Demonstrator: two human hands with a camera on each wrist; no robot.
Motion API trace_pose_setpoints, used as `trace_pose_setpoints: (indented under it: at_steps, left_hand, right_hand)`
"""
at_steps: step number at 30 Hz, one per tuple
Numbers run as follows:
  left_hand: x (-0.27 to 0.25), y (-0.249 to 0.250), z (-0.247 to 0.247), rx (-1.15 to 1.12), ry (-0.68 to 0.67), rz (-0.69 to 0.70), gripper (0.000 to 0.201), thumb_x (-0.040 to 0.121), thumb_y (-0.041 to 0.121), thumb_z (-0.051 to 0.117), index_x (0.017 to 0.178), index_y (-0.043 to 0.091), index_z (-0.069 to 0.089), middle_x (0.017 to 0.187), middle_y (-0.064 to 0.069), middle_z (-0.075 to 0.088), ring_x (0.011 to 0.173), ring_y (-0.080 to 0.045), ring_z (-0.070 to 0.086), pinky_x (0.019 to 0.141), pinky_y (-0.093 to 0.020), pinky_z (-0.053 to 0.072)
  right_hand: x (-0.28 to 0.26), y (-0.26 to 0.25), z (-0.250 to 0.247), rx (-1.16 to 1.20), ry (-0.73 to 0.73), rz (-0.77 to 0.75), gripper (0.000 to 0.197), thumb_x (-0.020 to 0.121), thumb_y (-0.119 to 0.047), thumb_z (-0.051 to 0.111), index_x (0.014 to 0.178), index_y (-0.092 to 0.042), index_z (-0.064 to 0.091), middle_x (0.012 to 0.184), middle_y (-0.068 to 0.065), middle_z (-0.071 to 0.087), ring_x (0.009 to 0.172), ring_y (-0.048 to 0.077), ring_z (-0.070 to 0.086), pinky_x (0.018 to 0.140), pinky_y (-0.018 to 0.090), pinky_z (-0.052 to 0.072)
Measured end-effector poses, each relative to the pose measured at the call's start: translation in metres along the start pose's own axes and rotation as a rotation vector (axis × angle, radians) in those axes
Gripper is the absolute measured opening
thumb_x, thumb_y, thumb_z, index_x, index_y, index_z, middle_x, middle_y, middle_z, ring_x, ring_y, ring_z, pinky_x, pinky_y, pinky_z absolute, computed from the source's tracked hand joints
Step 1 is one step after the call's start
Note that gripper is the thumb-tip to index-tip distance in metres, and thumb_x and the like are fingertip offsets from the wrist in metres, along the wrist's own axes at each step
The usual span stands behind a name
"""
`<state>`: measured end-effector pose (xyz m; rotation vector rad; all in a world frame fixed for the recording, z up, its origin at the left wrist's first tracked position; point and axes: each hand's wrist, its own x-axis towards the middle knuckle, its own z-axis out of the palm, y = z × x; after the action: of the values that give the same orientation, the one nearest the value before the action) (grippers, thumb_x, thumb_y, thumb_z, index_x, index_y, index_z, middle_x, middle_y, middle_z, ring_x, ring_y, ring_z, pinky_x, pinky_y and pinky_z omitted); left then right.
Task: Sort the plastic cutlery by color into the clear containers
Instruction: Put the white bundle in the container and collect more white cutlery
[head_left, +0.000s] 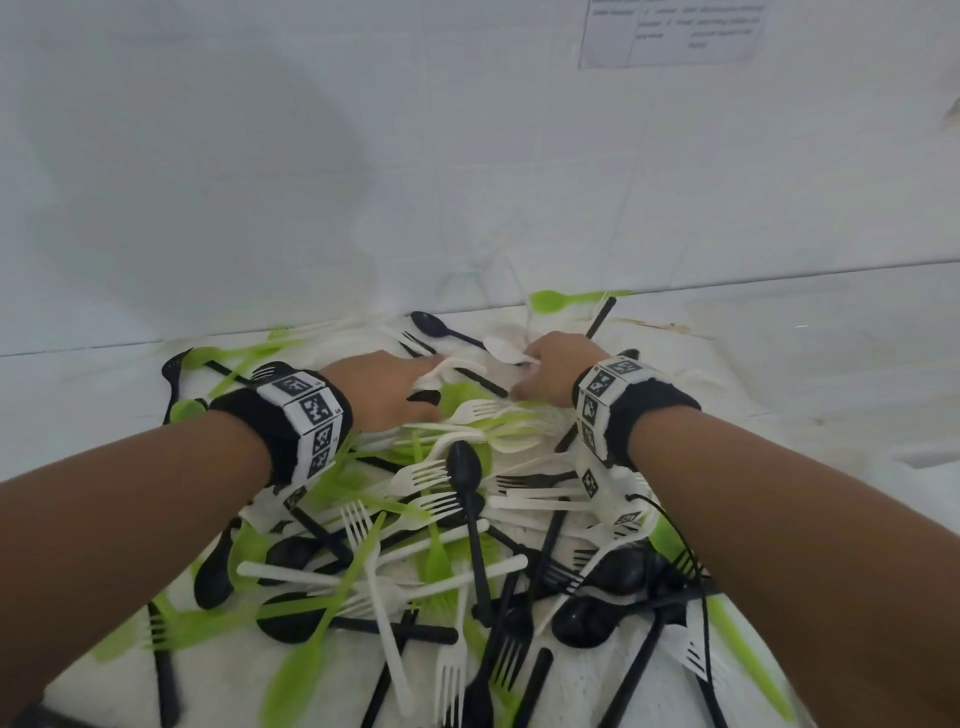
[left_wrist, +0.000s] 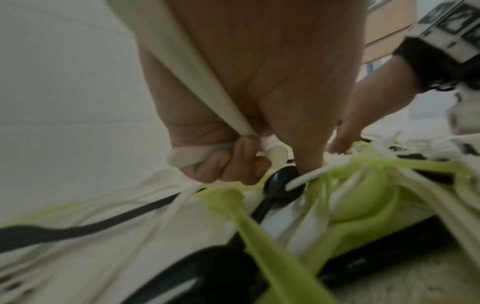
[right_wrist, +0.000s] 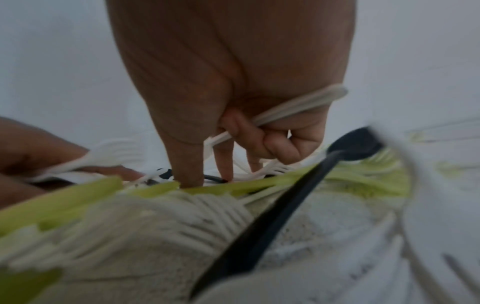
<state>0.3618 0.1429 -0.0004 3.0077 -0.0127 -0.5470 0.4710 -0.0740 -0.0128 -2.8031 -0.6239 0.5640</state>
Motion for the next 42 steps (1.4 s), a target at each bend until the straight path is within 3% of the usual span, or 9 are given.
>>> trace_pose_setpoints:
  at_steps: [5,9,12,15,18,24,28,33,42]
  left_hand:
    - [-0.004,-0.008,0.001,-0.102,-0.001,-0.095,0.089,0.092,0.074,0.048,0.162,0.032,0.012,0.105,-0.007,0.068,0.093,-0.024,0.060,0.080,-0.034,0.043]
    - [-0.015,0.001,-0.001,-0.205,0.110,-0.087,0.047,0.103,0.047,0.049,0.138,0.017,0.039,0.079,0.001,0.058,0.074,-0.020,0.057,0.062,-0.033,0.038]
    - [-0.026,0.007,-0.004,-0.282,0.090,-0.040,0.013,0.106,0.027,0.041,0.106,0.013,0.041,0.079,-0.006,0.056,0.070,-0.024,0.053,0.059,-0.036,0.036]
    - [-0.040,0.011,-0.001,-0.181,0.055,0.081,0.023,0.109,0.027,0.035,0.125,0.014,0.046,0.090,-0.006,0.060,0.082,-0.025,0.060,0.072,-0.038,0.046]
    - [-0.058,0.014,0.003,-0.137,0.066,0.100,0.034,0.110,0.032,0.035,0.142,0.021,0.043,0.074,0.002,0.056,0.067,-0.010,0.054,0.061,-0.023,0.039]
    - [-0.085,0.017,0.022,-0.095,-0.017,0.115,0.033,0.101,0.054,0.051,0.093,0.022,0.052,0.076,0.003,0.060,0.066,-0.013,0.055,0.058,-0.027,0.038]
    - [-0.093,0.004,0.027,-0.065,0.066,0.049,0.047,0.095,0.069,0.049,0.120,0.030,0.055,0.080,0.014,0.055,0.074,-0.006,0.055,0.066,-0.031,0.043]
    - [-0.109,-0.021,0.022,-0.156,0.206,-0.080,0.037,0.099,0.058,0.051,0.083,0.027,0.040,0.070,0.008,0.047,0.063,-0.009,0.044,0.058,-0.032,0.033]
    - [-0.164,-0.032,0.038,-0.220,0.131,-0.047,0.034,0.101,0.047,0.055,0.082,0.022,0.044,0.073,0.001,0.056,0.064,-0.016,0.051,0.060,-0.033,0.040]
  right_hand:
    - [-0.009,0.017,-0.008,0.053,0.085,0.073,0.080,0.082,-0.058,0.074,0.148,-0.021,0.047,0.148,0.010,0.045,0.130,0.031,0.052,0.101,0.041,0.046]
    - [-0.023,0.022,-0.012,0.162,0.185,-0.024,0.032,0.090,-0.043,0.068,0.109,-0.018,0.069,0.107,-0.002,0.064,0.110,0.025,0.062,0.086,0.033,0.047]
    - [-0.037,0.012,-0.006,0.121,0.002,-0.107,0.033,0.083,-0.053,0.075,0.097,-0.023,0.072,0.110,-0.013,0.062,0.103,0.017,0.060,0.088,0.033,0.048]
    - [-0.045,0.003,0.002,0.038,-0.075,-0.109,0.037,0.080,-0.051,0.080,0.107,-0.028,0.072,0.123,-0.004,0.066,0.105,0.020,0.063,0.094,0.039,0.054]
    - [-0.048,0.003,0.002,-0.070,0.020,-0.069,0.044,0.094,-0.037,0.068,0.135,-0.022,0.060,0.138,0.003,0.060,0.124,0.027,0.057,0.102,0.040,0.050]
    - [-0.056,0.003,0.005,0.052,0.145,-0.025,0.036,0.094,-0.037,0.064,0.126,-0.022,0.058,0.114,0.002,0.066,0.096,0.022,0.061,0.076,0.032,0.048]
    - [-0.071,-0.022,0.005,0.050,0.059,-0.160,0.035,0.090,-0.053,0.068,0.099,-0.020,0.065,0.103,-0.002,0.062,0.100,0.022,0.059,0.079,0.033,0.044]
    - [-0.094,-0.062,0.030,0.039,-0.084,-0.314,0.041,0.081,-0.058,0.076,0.098,-0.022,0.067,0.097,-0.007,0.062,0.094,0.018,0.060,0.080,0.033,0.047]
    - [-0.093,-0.075,0.048,-0.027,0.085,-0.228,0.019,0.095,-0.037,0.061,0.090,-0.020,0.055,0.093,-0.001,0.058,0.094,0.026,0.060,0.070,0.031,0.039]
